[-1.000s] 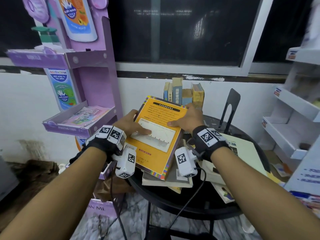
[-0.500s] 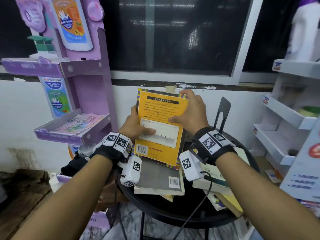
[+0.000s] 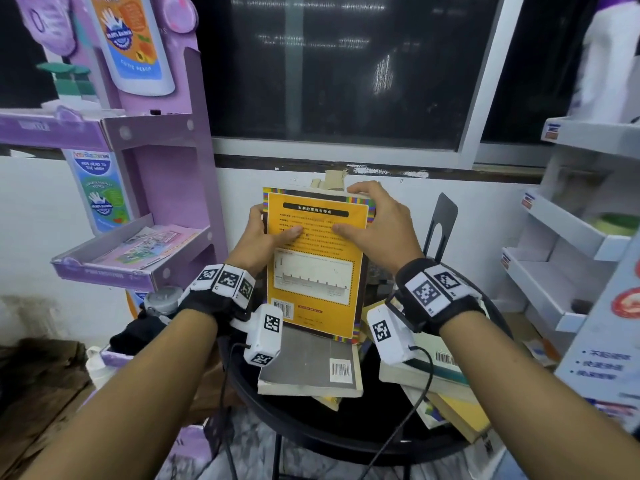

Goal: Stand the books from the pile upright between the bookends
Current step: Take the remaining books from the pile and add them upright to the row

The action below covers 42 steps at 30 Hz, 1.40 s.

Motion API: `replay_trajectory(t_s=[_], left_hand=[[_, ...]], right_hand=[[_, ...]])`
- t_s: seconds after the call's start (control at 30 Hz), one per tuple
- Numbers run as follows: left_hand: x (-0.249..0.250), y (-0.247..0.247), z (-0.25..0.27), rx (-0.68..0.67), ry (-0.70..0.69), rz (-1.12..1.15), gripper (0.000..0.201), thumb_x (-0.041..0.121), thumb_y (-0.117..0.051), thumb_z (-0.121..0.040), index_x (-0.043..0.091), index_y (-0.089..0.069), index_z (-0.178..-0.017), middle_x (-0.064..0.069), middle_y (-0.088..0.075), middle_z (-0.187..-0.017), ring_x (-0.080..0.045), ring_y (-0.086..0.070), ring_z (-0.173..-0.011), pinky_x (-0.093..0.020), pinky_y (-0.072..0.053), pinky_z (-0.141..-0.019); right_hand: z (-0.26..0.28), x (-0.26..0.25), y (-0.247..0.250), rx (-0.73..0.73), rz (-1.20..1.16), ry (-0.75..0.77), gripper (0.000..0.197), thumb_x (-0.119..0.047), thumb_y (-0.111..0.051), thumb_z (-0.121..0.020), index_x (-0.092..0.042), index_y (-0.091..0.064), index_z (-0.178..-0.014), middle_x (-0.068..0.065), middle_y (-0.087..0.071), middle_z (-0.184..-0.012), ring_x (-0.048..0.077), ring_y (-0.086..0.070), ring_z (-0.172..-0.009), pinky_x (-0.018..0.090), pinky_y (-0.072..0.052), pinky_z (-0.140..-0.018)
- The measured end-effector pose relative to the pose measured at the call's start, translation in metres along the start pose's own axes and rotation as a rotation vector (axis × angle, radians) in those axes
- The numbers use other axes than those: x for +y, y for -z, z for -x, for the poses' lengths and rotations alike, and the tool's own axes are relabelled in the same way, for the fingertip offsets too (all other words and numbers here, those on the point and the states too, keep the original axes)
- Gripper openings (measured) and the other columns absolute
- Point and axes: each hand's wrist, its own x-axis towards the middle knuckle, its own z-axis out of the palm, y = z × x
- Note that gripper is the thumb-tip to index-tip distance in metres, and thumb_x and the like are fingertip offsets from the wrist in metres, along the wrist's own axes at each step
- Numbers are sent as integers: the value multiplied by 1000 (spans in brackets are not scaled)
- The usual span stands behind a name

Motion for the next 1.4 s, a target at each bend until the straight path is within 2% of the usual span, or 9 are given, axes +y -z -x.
replay_trajectory(t_s=[0.13, 0.27, 0.53, 0.73, 0.93, 1.13, 1.27, 1.33, 1.4], left_hand=[[-6, 6, 2, -30, -19, 46, 54, 15, -66, -86, 20, -38, -131, -4, -68, -115, -22, -69, -100, -45, -54, -90], [-6, 12, 6, -71, -26, 95, 58, 20, -70, -78, 20, -43, -129, -11, -66, -121, -32, -65, -108, -55, -49, -95], [-5, 17, 12, -61, -40, 116, 63, 20, -73, -75, 16, -44, -131, -14, -66, -119, -34, -65, -107, -59, -48, -96], [-1, 12, 11, -37, -61, 78, 56, 13, -70, -81, 15, -43, -130, -11, -67, -118, -30, -67, -105, -55, -50, -94], [6, 8, 12, -25, -66, 40, 61, 20, -74, -74, 16, -45, -128, -7, -69, -114, -28, -68, -103, -56, -49, -95], [17, 5, 8, -43, -89, -18, 58, 22, -75, -74, 16, -49, -126, -6, -68, -115, -26, -66, -106, -53, -49, -97], [32, -6, 1, -54, -122, -13, 49, 20, -70, -82, 18, -49, -127, -4, -67, -113, -24, -65, -105, -46, -50, -96], [41, -14, -4, -39, -142, 19, 43, 19, -65, -87, 19, -50, -128, 0, -67, -110, -18, -65, -102, -38, -51, -92], [47, -24, -10, -14, -165, 38, 38, 21, -62, -90, 20, -52, -127, 3, -67, -110, -13, -64, -103, -33, -48, -89]], right_hand=[[-9, -9, 14, -133, -27, -4, 39, -30, -79, -78, -34, -55, -109, -6, -66, -107, 11, -66, -93, 28, -59, -76], [-18, -25, 23, -359, 39, 7, 45, -28, -77, -81, -30, -57, -121, -7, -62, -113, 5, -65, -86, 16, -53, -67], [-19, -42, 24, -483, 104, 39, 64, -29, -79, -78, -29, -52, -135, -8, -61, -118, 13, -65, -98, 26, -54, -83], [-14, -43, 30, -495, 148, 49, 68, -25, -78, -79, -31, -47, -139, -8, -61, -115, 10, -64, -93, 21, -54, -76], [-7, -39, 30, -444, 109, 43, 62, -22, -76, -82, -29, -50, -138, -4, -64, -120, 13, -67, -94, 29, -58, -80], [-5, -39, 41, -385, 35, 47, 53, -20, -74, -84, -28, -55, -133, -9, -63, -108, 1, -64, -79, 15, -53, -67], [-9, -42, 56, -335, 45, 47, 52, -21, -74, -83, -25, -56, -132, -8, -65, -109, -1, -63, -77, 13, -50, -65], [-11, -42, 67, -294, 54, 42, 50, -22, -74, -84, -25, -57, -131, -9, -66, -107, 0, -65, -77, 15, -52, -65], [-13, -40, 81, -240, 42, 19, 50, -22, -74, -83, -24, -58, -131, -6, -69, -105, 6, -69, -81, 27, -59, -73]])
